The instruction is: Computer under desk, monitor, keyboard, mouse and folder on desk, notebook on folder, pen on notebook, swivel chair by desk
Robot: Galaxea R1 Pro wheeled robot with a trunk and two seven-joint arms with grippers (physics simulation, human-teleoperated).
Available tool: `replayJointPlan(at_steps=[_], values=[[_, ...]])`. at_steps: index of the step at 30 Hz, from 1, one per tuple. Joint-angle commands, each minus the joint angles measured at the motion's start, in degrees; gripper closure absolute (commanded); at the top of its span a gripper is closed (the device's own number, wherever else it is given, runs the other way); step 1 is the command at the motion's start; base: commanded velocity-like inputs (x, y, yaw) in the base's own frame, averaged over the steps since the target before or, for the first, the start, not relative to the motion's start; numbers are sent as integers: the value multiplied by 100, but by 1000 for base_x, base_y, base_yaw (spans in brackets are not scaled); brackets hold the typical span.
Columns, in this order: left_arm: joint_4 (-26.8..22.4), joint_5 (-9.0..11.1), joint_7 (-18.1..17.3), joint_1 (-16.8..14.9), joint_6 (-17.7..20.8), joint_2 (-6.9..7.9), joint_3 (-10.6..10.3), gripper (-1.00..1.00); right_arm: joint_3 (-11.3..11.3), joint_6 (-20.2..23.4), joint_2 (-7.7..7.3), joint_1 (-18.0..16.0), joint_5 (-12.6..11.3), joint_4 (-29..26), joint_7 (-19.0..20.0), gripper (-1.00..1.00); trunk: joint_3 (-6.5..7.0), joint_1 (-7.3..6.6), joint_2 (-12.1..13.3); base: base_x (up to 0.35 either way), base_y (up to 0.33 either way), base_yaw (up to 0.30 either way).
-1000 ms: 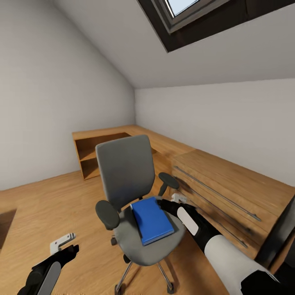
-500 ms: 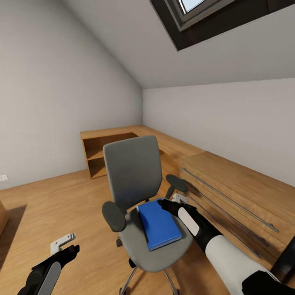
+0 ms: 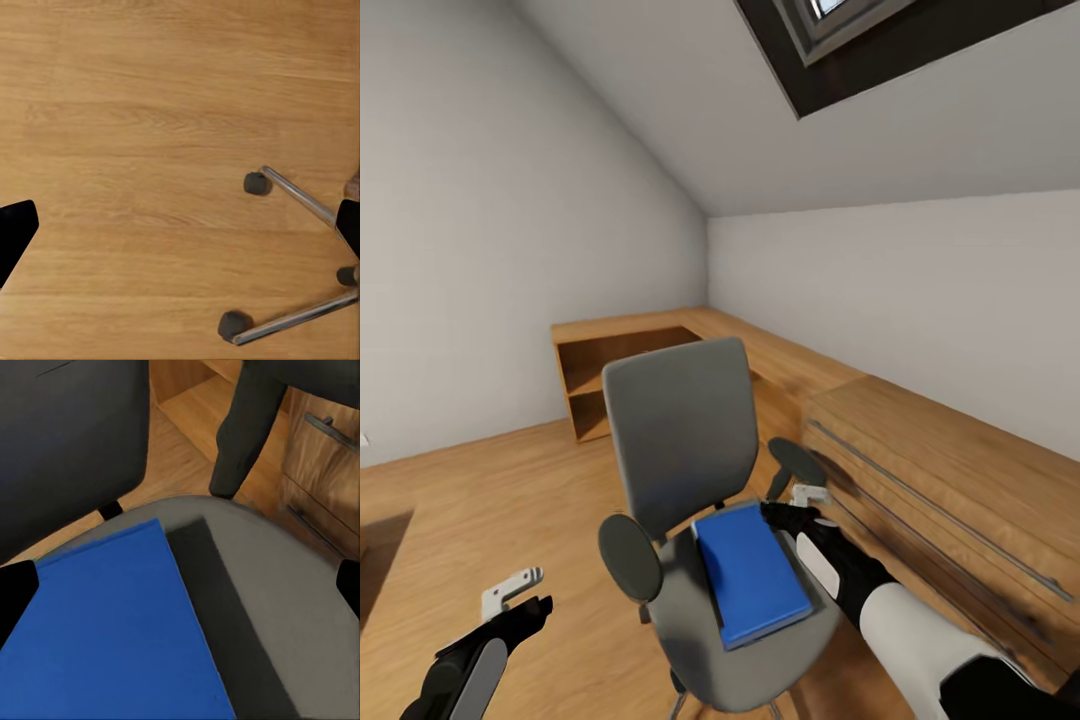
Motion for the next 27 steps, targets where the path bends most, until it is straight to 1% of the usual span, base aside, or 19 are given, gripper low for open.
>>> replayJointPlan(at_steps=[1,4,7,11,13,14,16,18,21,27], values=[[-20,61,48,-3,12,2,-1,-100,47,-3,16,-5,0,4,-48,-100,-6,2,-3,291,0,0],[-48,62,51,-3,14,12,7,-100,48,-29,69,-5,58,25,-43,-100,-6,2,-3,266,0,0],[-104,65,53,-3,37,15,158,-100,49,-28,97,-5,68,38,-35,-100,-6,2,-3,74,0,0],[-318,69,55,-3,56,9,242,-100,55,19,110,-5,59,91,-24,-100,-6,2,-3,22,0,0],[-423,73,55,-3,62,6,263,-100,56,66,116,-5,53,105,-9,-100,-42,46,-83,7,0,0],[-464,76,56,-3,64,5,271,-100,56,119,144,-5,50,110,23,-100,-60,68,-123,4,0,0],[-514,75,56,-3,67,4,281,-100,47,257,248,-5,43,124,158,-100,-96,112,-203,2,0,0],[-532,78,56,-3,67,3,284,-100,42,304,295,-5,36,141,222,-100,-132,156,-284,0,0,0],[-543,79,56,-3,68,1,285,-100,31,332,317,-5,22,151,255,-100,-186,222,-404,0,0,0],[-630,80,56,-3,72,-3,289,-100,-2,343,312,-5,5,154,258,-100,-294,354,-645,0,0,0]])
